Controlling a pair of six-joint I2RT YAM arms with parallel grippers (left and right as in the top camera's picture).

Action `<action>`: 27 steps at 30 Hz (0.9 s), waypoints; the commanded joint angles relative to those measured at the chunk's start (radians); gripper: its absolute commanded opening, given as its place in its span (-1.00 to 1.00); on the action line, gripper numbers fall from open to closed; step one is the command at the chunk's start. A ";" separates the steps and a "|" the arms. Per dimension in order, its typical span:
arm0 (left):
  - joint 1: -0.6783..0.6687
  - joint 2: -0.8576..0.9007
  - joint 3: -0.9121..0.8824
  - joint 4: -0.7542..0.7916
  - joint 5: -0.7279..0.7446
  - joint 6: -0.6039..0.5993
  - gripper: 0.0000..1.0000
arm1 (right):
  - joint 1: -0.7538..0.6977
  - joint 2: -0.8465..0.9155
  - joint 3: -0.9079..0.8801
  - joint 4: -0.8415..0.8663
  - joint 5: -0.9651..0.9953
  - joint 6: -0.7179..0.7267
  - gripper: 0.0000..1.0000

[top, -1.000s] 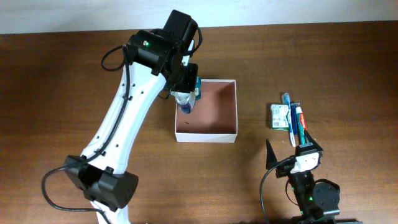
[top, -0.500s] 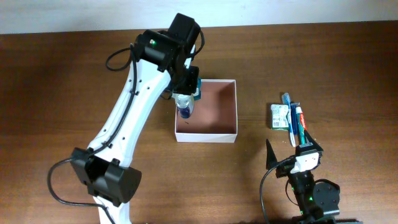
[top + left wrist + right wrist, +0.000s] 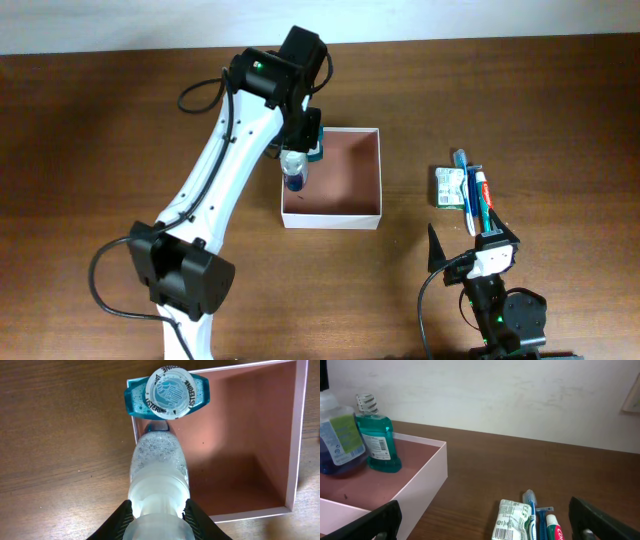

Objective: Pack container
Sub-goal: 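Lower the soap bottle into the box beside the Listerine bottle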

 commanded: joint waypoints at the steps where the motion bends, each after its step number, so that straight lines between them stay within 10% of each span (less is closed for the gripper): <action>1: 0.003 0.011 0.003 0.013 -0.019 -0.014 -0.54 | -0.008 -0.007 -0.005 -0.005 -0.002 0.005 0.97; 27: 0.003 0.046 0.001 0.052 -0.049 -0.014 -0.54 | -0.008 -0.007 -0.005 -0.005 -0.002 0.005 0.97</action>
